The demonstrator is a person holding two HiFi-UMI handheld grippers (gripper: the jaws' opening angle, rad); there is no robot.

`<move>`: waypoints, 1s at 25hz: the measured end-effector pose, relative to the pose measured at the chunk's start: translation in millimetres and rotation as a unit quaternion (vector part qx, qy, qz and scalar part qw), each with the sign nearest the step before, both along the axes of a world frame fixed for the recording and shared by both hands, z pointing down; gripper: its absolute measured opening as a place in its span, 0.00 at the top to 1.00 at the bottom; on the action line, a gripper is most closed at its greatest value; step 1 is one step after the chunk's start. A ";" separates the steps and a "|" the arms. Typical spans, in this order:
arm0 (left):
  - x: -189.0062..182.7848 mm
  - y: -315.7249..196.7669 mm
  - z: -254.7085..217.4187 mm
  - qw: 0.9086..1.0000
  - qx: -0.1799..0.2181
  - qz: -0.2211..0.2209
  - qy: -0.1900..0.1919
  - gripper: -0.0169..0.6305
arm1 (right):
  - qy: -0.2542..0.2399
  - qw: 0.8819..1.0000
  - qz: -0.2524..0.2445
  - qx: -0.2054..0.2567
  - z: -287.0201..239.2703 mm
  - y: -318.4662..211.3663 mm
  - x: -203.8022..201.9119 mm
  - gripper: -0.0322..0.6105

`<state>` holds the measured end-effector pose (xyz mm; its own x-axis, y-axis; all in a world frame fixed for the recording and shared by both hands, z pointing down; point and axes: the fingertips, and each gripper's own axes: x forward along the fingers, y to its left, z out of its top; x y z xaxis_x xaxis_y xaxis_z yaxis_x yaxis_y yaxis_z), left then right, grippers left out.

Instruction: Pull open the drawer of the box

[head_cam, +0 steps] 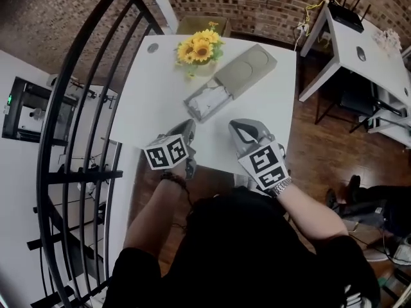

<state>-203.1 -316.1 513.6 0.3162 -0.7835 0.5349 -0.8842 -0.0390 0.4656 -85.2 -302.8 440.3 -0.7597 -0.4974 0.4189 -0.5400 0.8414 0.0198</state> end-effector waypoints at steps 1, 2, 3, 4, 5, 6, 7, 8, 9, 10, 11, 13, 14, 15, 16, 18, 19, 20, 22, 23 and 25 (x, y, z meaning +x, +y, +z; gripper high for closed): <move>6.2 2.1 -9.1 1.000 0.011 0.018 -0.012 0.95 | -0.001 1.000 0.006 0.006 -3.7 2.5 -0.3 0.96; 12.5 5.9 -17.4 0.999 0.021 0.035 -0.021 0.95 | -0.002 1.000 0.011 0.011 -7.3 6.4 -1.1 0.96; 18.7 11.2 -24.8 0.998 0.029 0.051 -0.028 0.95 | -0.003 1.000 0.017 0.016 -10.8 11.6 -2.2 0.96; 24.6 17.2 -32.0 0.996 0.037 0.067 -0.034 0.95 | -0.004 1.000 0.022 0.019 -14.0 17.6 -3.5 0.96; 30.0 23.3 -39.2 0.995 0.046 0.081 -0.041 0.95 | -0.006 0.999 0.027 0.022 -17.0 23.8 -4.7 0.96; 35.0 29.3 -46.3 0.993 0.055 0.094 -0.047 0.95 | -0.007 0.999 0.033 0.025 -19.5 30.1 -5.5 0.96; 39.5 35.5 -53.1 0.991 0.065 0.106 -0.054 0.95 | -0.008 0.999 0.039 0.027 -21.9 36.4 -5.7 0.96; 43.5 41.9 -59.5 0.989 0.074 0.117 -0.060 0.95 | -0.009 0.999 0.045 0.029 -24.2 42.9 -5.6 0.96; 47.1 48.8 -65.5 0.986 0.083 0.127 -0.067 0.95 | -0.011 0.998 0.051 0.031 -26.6 49.6 -5.1 0.96; 50.5 55.9 -71.1 0.984 0.092 0.137 -0.073 0.95 | -0.011 0.998 0.056 0.034 -29.1 56.1 -4.1 0.96; 54.1 63.1 -76.2 0.981 0.100 0.146 -0.079 0.95 | -0.012 0.997 0.063 0.037 -31.7 62.3 -2.6 0.96; 61.5 78.0 -84.5 0.976 0.115 0.162 -0.088 0.95 | -0.013 0.996 0.076 0.044 -37.4 74.4 1.1 0.96; 64.8 85.5 -87.7 0.974 0.120 0.169 -0.091 0.95 | -0.014 0.995 0.081 0.048 -40.7 80.9 2.6 0.96; 67.7 92.7 -90.4 0.972 0.125 0.176 -0.093 0.95 | -0.014 0.995 0.086 0.052 -44.1 87.6 3.9 0.96; 70.2 99.5 -93.0 0.971 0.129 0.180 -0.094 0.95 | -0.014 0.994 0.089 0.056 -47.4 94.5 4.9 0.96; 74.7 111.5 -97.9 0.968 0.136 0.188 -0.095 0.95 | -0.013 0.993 0.096 0.062 -53.4 107.3 6.9 0.96; 76.8 116.4 -100.4 0.967 0.140 0.191 -0.095 0.95 | -0.012 0.993 0.098 0.065 -56.2 112.8 7.9 0.96; 78.9 120.4 -103.0 0.966 0.143 0.194 -0.096 0.95 | -0.011 0.993 0.101 0.068 -58.8 117.6 8.8 0.96; 83.0 126.5 -108.4 0.964 0.150 0.199 -0.096 0.95 | -0.009 0.992 0.104 0.074 -63.4 125.0 10.9 0.96; 84.9 129.4 -110.8 0.963 0.153 0.201 -0.095 0.95 | -0.009 0.991 0.106 0.075 -65.0 128.2 12.2 0.96; 87.6 134.8 -114.4 0.962 0.157 0.201 -0.096 0.95 | -0.008 0.991 0.108 0.076 -67.1 134.6 15.1 0.96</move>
